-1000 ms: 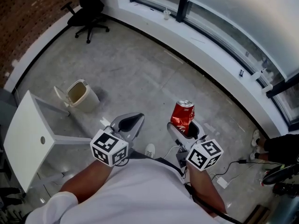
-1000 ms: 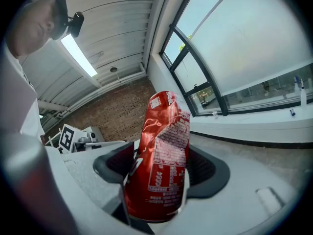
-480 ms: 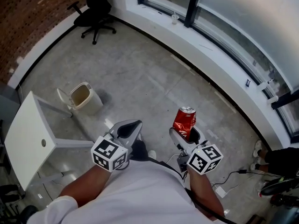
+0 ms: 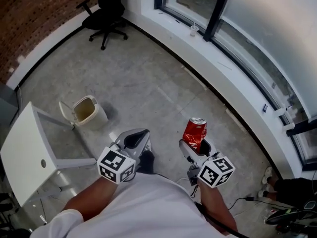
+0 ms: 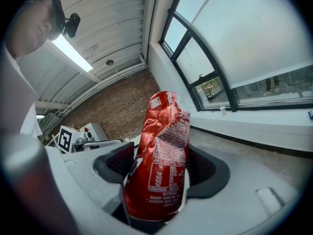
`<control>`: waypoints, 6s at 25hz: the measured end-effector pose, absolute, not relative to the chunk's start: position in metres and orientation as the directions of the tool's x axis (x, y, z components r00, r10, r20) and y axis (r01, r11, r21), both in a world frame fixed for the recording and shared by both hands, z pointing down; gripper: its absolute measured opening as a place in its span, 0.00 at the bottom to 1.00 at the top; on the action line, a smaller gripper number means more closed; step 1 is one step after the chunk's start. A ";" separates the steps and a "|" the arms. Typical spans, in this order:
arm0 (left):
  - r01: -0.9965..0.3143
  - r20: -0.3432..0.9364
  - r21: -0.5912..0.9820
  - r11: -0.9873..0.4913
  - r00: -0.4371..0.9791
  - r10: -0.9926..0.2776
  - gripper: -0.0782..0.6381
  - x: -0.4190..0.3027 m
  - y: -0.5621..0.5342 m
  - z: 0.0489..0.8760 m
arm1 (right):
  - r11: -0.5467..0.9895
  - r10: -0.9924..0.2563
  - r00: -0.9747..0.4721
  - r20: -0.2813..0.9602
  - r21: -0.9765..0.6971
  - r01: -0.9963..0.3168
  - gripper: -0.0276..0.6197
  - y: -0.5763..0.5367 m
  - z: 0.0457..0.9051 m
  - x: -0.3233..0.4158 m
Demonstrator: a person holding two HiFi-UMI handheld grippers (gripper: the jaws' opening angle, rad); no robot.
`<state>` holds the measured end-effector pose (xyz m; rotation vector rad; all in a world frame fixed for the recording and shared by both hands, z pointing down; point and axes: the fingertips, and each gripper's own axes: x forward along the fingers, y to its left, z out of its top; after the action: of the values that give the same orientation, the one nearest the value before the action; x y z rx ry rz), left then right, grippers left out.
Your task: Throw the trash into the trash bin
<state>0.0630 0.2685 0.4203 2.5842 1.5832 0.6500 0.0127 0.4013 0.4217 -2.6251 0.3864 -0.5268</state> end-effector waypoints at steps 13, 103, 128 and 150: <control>0.780 0.248 0.257 -0.571 0.518 0.818 0.12 0.249 0.241 0.399 | -0.865 -0.452 0.839 0.302 -0.376 -0.331 0.54 0.382 0.388 0.208; -0.768 0.359 0.358 -0.531 0.638 -0.681 0.12 0.329 -0.102 0.480 | 0.469 -0.620 -0.603 0.501 -0.380 -0.798 0.54 -0.078 0.480 0.481; -0.956 0.602 0.282 -0.081 0.242 -0.761 0.12 0.375 -0.121 0.608 | 0.679 0.051 -0.664 0.746 -0.513 -0.524 0.54 -0.166 0.731 0.472; -0.917 0.701 0.393 -0.073 0.350 -0.621 0.12 0.404 -0.099 0.690 | 0.590 0.176 -0.433 0.884 -0.447 -0.673 0.55 -0.157 0.919 0.464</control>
<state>0.4040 -0.0988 0.6901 1.7858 -1.3614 0.4493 0.4642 -0.1574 0.9192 -0.8220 3.5755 -2.0456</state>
